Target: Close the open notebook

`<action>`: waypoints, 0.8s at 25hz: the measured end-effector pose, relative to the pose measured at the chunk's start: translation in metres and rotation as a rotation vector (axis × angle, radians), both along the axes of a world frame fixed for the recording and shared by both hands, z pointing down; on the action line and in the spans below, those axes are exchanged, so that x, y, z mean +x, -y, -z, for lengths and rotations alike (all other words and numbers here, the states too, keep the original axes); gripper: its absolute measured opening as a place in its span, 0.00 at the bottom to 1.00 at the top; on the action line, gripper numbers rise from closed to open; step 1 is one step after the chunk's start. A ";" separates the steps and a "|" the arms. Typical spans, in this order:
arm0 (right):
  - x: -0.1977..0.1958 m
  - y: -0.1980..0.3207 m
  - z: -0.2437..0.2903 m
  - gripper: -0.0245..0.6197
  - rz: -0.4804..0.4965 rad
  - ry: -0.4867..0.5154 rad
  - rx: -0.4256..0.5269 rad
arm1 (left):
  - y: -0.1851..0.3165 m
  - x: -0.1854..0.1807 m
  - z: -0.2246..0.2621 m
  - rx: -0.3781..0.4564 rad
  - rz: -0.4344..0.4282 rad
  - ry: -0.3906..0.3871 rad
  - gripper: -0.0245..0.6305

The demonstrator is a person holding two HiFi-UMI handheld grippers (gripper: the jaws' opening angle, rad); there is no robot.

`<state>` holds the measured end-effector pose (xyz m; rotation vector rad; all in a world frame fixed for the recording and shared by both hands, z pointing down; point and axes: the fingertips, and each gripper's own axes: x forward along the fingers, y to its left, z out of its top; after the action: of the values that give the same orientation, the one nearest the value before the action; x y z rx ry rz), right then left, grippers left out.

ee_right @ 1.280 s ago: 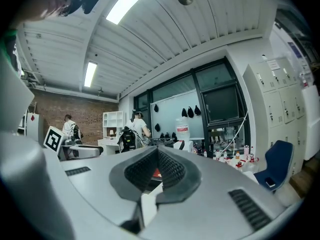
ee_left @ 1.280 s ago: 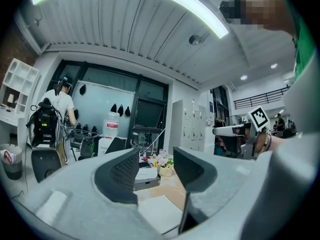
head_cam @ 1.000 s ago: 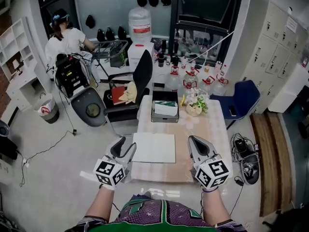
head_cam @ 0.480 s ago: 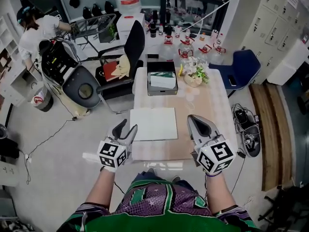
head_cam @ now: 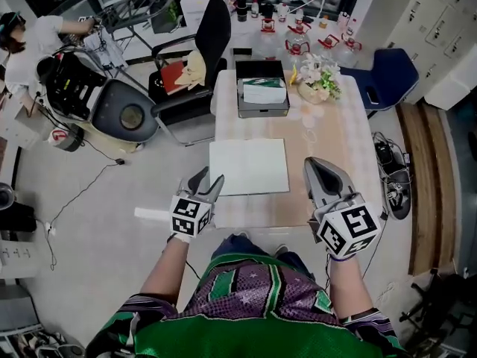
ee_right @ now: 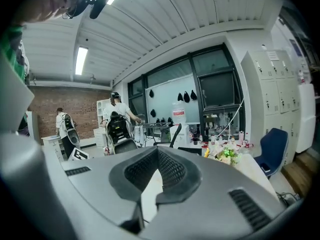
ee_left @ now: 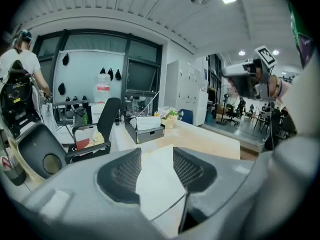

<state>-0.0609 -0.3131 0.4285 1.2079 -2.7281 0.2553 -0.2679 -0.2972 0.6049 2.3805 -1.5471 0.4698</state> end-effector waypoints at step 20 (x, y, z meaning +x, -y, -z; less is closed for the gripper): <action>-0.028 0.038 -0.041 0.04 0.025 -0.052 -0.062 | 0.038 -0.040 -0.139 -0.249 0.032 0.048 0.35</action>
<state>-0.0888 -0.3512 0.4691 1.1474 -2.6681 0.2988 -0.3080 -0.3353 0.7438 2.1675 -1.4502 0.6745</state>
